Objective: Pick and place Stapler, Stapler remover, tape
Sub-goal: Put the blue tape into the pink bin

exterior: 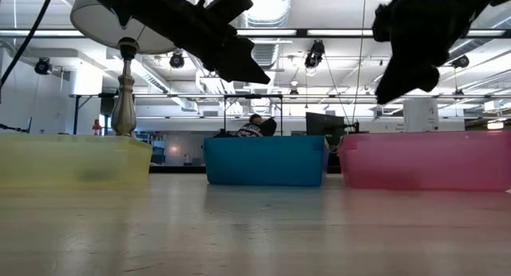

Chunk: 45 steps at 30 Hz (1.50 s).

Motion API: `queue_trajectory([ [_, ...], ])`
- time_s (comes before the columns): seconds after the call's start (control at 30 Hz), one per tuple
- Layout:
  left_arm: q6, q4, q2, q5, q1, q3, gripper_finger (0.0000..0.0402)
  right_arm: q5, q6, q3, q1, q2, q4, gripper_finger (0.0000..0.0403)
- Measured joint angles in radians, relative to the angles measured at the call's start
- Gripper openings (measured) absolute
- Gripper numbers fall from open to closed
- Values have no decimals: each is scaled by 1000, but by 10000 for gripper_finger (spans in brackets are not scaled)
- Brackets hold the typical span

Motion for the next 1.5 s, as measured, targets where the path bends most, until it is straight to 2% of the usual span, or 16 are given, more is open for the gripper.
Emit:
queue_trajectory([
  [0.23,3,-4,0,22,0,0,154,-1,9,119,124,168,-14,134],
  [0.33,4,-4,0,22,0,0,154,-1,44,203,173,255,-110,134],
  [0.5,5,-4,0,25,0,0,154,-11,325,342,265,411,-412,134],
  [0.67,6,-5,0,26,0,0,154,-139,621,442,397,548,-584,134],
  [0.8,29,-3,0,26,1,0,154,-216,803,502,507,627,-599,134],
  [0.9,56,9,0,26,1,0,154,-223,969,528,574,664,-593,134],
  [1.07,123,33,0,26,3,12,154,-330,1247,538,667,705,-540,131],
  [1.17,137,38,0,26,3,32,154,-346,1356,528,712,711,-490,125],
  [1.3,138,36,0,28,4,57,154,-341,1452,507,744,713,-454,118],
  [1.5,150,35,0,29,5,72,154,-340,1452,449,749,713,-444,114],
])
